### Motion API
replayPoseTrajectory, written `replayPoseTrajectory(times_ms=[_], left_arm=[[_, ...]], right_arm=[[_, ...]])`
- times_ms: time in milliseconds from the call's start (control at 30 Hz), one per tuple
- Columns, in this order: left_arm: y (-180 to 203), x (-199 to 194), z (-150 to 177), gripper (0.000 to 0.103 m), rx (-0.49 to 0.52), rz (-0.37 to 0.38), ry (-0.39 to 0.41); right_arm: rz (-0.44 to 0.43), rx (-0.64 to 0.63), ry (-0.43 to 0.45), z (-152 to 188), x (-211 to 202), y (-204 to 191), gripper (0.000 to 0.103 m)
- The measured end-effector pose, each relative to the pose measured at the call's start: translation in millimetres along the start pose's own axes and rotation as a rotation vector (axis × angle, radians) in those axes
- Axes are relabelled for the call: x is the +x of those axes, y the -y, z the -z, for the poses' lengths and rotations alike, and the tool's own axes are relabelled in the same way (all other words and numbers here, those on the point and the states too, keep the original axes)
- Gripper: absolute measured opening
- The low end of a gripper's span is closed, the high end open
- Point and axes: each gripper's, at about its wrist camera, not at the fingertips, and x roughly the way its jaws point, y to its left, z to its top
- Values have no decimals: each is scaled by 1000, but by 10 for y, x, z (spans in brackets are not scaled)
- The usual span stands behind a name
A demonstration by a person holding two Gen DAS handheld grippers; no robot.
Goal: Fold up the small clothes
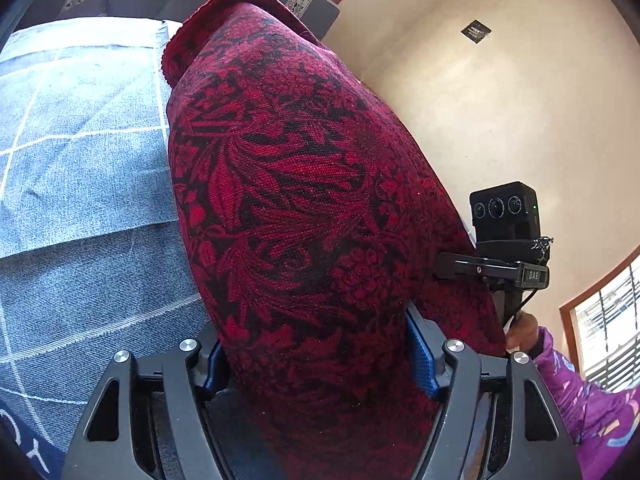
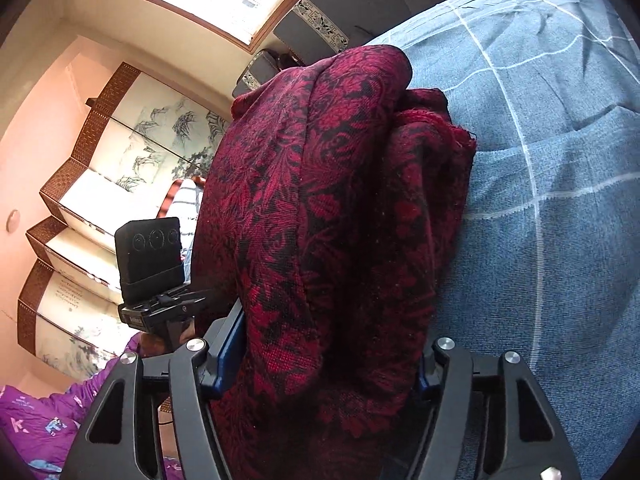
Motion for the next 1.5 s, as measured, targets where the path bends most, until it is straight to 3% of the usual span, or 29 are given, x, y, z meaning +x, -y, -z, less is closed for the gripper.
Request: replayPoseTrajectory(times_ms=[167, 500, 900, 1133, 1500], left_arm=[[124, -143, 59, 55, 2, -37, 50], [384, -856, 173, 54, 62, -113, 153], [386, -1708, 762, 54, 65, -227, 213], [216, -1913, 1109, 54, 48, -258, 219], [16, -1949, 1374, 54, 56, -306, 214]], right_arm=[[-19, 17, 47, -40, -3, -114, 50], [-82, -40, 121, -46, -94, -714, 47], [-151, -132, 106, 243, 231, -1438, 47], [-160, -140, 73, 491, 501, -1629, 47], [-129, -123, 41, 671, 867, -1709, 47]])
